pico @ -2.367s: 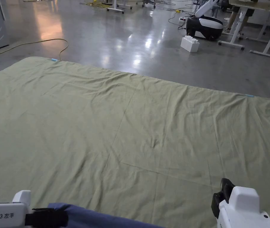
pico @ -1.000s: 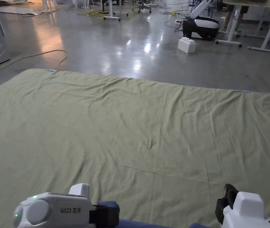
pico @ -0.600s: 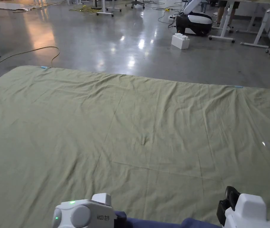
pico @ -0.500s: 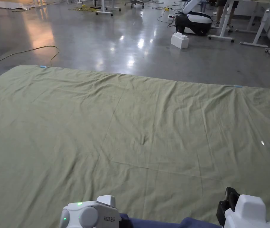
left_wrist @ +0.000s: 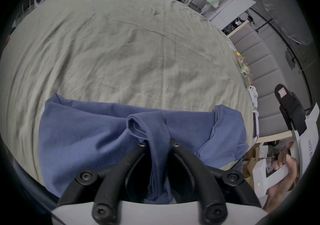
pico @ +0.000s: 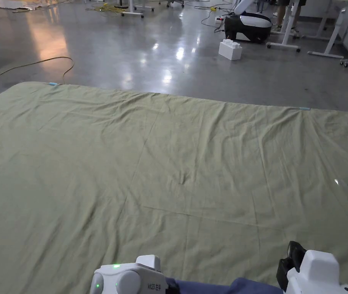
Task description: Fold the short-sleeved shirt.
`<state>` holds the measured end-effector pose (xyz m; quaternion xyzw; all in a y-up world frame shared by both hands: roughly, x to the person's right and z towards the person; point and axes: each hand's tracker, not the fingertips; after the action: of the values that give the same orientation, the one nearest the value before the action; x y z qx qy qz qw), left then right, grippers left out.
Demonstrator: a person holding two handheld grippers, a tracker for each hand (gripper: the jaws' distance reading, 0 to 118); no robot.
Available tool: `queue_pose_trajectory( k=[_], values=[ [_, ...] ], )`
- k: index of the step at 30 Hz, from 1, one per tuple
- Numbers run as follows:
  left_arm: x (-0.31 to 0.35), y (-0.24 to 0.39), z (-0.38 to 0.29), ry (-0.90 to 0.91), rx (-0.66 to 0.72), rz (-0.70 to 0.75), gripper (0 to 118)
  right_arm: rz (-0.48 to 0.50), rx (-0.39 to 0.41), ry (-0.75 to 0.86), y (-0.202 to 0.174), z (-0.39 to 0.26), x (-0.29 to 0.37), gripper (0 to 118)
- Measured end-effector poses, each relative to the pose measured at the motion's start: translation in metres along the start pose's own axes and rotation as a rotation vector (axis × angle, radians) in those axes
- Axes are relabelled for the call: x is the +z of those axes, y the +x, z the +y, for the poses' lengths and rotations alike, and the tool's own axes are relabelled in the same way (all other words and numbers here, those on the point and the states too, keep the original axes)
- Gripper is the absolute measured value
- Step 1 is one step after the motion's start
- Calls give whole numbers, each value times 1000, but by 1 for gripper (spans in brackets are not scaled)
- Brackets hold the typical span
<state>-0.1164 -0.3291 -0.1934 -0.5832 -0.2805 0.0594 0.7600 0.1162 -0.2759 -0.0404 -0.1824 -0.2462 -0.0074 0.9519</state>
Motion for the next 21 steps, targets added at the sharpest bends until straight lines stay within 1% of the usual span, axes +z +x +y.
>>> queue_pose_trajectory(
  k=[1,2,5,6,8,11,13,15,16,17,18,19,21],
  values=[
    [2,-2,0,2,28,-33,21,0,0,-1,0,0,0,2],
    [4,-2,1,5,39,-64,35,1,1,-1,0,0,1,2],
    [19,1,1,10,3,-81,65,0,6,-2,2,-1,3,2],
    [28,2,2,25,-20,-71,68,0,7,-4,3,-1,3,2],
    [46,-1,4,79,-32,-89,68,-3,7,-4,4,-2,3,2],
    [68,-9,10,130,-4,-110,68,-4,5,-9,6,-3,4,2],
    [76,-10,10,184,-6,-86,67,-5,3,-12,6,-4,3,2],
    [72,-10,10,192,-49,-43,63,-4,-1,-14,6,-5,3,2],
    [66,-8,10,164,-69,-5,56,-3,-3,-16,6,-5,3,2],
    [59,-6,8,132,-81,19,42,-2,-5,-17,6,-5,4,2],
    [50,-4,5,101,-91,33,32,0,-7,-17,6,-5,4,2],
    [42,-2,2,72,-100,17,27,0,-7,-18,6,-5,4,2],
    [25,2,-5,1,-111,23,26,0,-8,-19,6,-6,4,2]
  ],
)
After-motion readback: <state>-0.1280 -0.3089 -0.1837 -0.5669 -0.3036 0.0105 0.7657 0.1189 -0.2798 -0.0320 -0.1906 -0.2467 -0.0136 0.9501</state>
